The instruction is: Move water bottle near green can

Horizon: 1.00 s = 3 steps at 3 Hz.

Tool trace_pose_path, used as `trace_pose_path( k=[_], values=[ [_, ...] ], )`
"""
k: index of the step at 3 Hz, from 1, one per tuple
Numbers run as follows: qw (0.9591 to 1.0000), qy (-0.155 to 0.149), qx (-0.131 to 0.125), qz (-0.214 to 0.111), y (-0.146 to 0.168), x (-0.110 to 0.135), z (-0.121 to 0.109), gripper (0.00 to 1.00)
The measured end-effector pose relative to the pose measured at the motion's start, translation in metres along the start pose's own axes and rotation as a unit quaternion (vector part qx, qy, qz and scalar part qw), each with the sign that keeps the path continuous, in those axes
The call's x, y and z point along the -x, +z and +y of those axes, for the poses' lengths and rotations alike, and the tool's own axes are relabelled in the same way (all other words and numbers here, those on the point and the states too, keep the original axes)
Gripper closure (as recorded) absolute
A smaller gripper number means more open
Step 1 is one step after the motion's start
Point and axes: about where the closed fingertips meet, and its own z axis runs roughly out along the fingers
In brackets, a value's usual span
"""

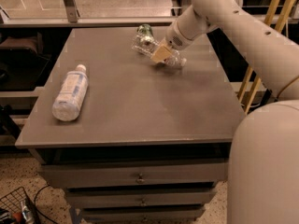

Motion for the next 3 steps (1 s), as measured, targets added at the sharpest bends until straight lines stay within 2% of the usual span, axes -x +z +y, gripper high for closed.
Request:
trace_pose_path(
  k=[1, 2, 3],
  values=[
    [1.0, 0.0, 0.003, 0.001, 0.0036, -0.0002, 0.0014, 0.13],
    [1.0, 0.0, 0.005, 0.001, 0.0066, -0.0004, 0.0027, 0.0],
    [1.0, 0.0, 0.005, 0.002, 0.0067, -0.0004, 0.0027, 0.0]
  ],
)
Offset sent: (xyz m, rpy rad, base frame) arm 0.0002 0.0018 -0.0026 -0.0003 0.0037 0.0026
